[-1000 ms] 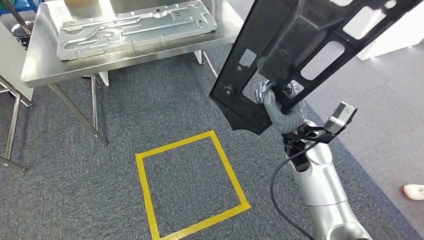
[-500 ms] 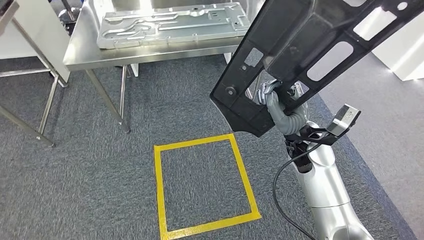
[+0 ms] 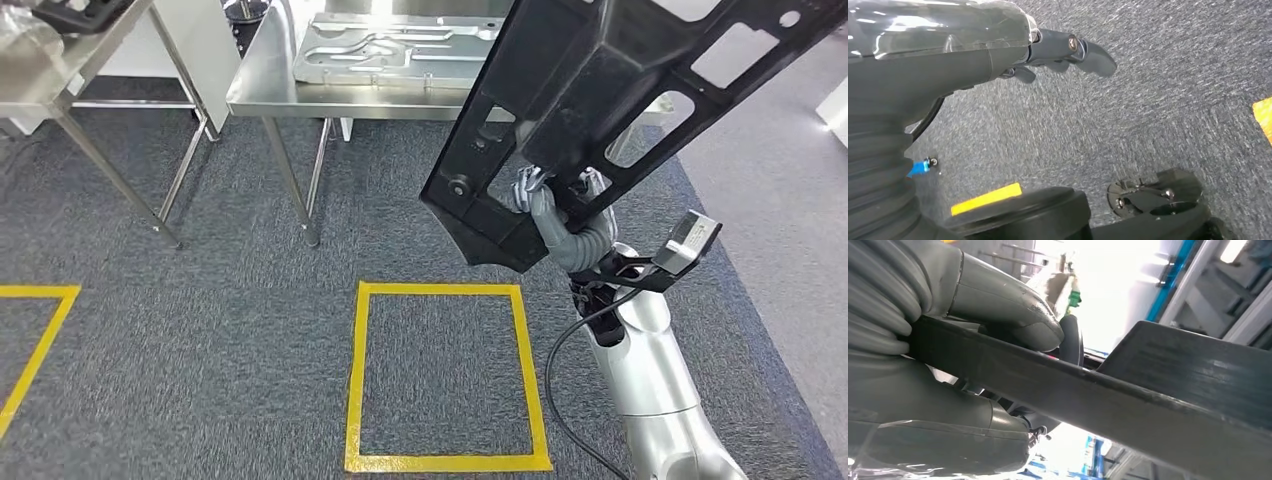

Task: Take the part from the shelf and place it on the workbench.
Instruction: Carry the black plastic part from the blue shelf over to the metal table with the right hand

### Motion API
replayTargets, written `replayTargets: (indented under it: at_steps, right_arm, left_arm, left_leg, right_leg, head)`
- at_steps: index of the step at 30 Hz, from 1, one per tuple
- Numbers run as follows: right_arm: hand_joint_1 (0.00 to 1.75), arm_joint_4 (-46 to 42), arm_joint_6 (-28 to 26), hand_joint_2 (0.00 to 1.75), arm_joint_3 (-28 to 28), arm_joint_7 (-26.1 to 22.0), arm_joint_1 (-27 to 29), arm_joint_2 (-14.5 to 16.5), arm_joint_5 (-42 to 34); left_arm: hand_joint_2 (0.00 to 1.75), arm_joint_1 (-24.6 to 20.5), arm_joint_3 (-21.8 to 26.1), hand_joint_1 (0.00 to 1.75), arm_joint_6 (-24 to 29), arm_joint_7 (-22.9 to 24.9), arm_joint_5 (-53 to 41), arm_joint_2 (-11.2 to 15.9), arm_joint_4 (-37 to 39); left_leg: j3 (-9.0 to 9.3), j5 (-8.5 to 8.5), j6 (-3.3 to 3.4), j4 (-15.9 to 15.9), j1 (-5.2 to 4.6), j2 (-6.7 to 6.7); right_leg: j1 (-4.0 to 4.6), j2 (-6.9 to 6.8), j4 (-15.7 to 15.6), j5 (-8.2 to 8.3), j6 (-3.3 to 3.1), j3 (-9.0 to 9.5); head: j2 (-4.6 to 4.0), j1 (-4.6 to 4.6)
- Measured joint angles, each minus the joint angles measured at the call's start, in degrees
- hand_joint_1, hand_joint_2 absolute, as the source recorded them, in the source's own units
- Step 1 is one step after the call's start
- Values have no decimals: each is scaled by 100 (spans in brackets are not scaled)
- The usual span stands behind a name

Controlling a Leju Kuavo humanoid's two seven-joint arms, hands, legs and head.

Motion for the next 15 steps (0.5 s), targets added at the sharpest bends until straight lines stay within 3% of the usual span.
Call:
replayTargets:
  at_steps: [2, 4, 6, 8, 9, 10, 12, 13, 15]
  right_arm:
    - [175, -3, 0, 175, 3, 1, -7, -3, 1]
    - [175, -6, 3, 175, 7, -7, -18, -1, -5]
    - [175, -13, 14, 175, 4, -28, -19, -2, -41]
    - [175, -17, 24, 175, 0, -52, -2, -4, -84]
    - [175, -17, 26, 175, -1, -60, 14, -5, -95]
    - [175, -17, 33, 175, -1, -67, 32, -7, -101]
    - [175, -18, 60, 175, -1, -88, 56, -9, -113]
    - [175, -19, 80, 175, -1, -101, 56, -13, -122]
    - [175, -18, 105, 175, -3, -118, 50, -24, -137]
  left_arm:
    - [175, 0, 0, 0, 0, -2, 2, -3, 0]
    - [175, -2, 1, 0, 3, -2, 6, -2, 0]
    - [175, -18, 3, 0, 7, -6, 25, 3, 0]
    - [175, -46, 4, 0, 4, -13, 48, 6, 0]
    - [175, -55, 4, 0, 1, -10, 55, 7, 0]
    - [175, -54, 5, 0, -2, -3, 56, 9, 0]
    - [175, -25, 7, 0, -4, 14, 71, 15, 0]
    - [175, -6, 8, 0, -3, 20, 81, 20, 0]
    - [175, 26, 10, 0, 7, 20, 103, 27, 0]
  left_leg:
    - [-28, 6, -72, -14, 21, -78]
    - [-103, -115, -143, 155, -1, 185]
    - [-389, -446, -205, 764, -1, 548]
    - [-743, -721, -241, 1484, 25, 647]
    - [-808, -709, -253, 1623, 36, 659]
    - [-751, -587, -257, 1531, 45, 667]
    - [-364, -171, -241, 792, 58, 692]
    - [-161, -52, -223, 402, 48, 711]
    - [40, -34, -154, 0, 24, 735]
  right_leg:
    - [2, -109, -54, 8, -38, 25]
    - [-22, -235, -126, 18, -100, 86]
    - [-19, -354, -162, -5, -150, 130]
    - [-12, -453, -158, -65, -162, 151]
    - [-13, -494, -157, -101, -157, 176]
    - [-14, -529, -156, -133, -146, 217]
    - [-18, -581, -157, -202, -117, 326]
    - [-10, -593, -154, -235, -90, 365]
    - [7, -604, -150, -266, -20, 403]
  head:
    - [0, 0]
    - [0, -1]
    - [0, -2]
    - [0, -2]
    - [0, -2]
    - [0, -2]
    - [0, -1]
    - [0, -1]
    - [0, -1]
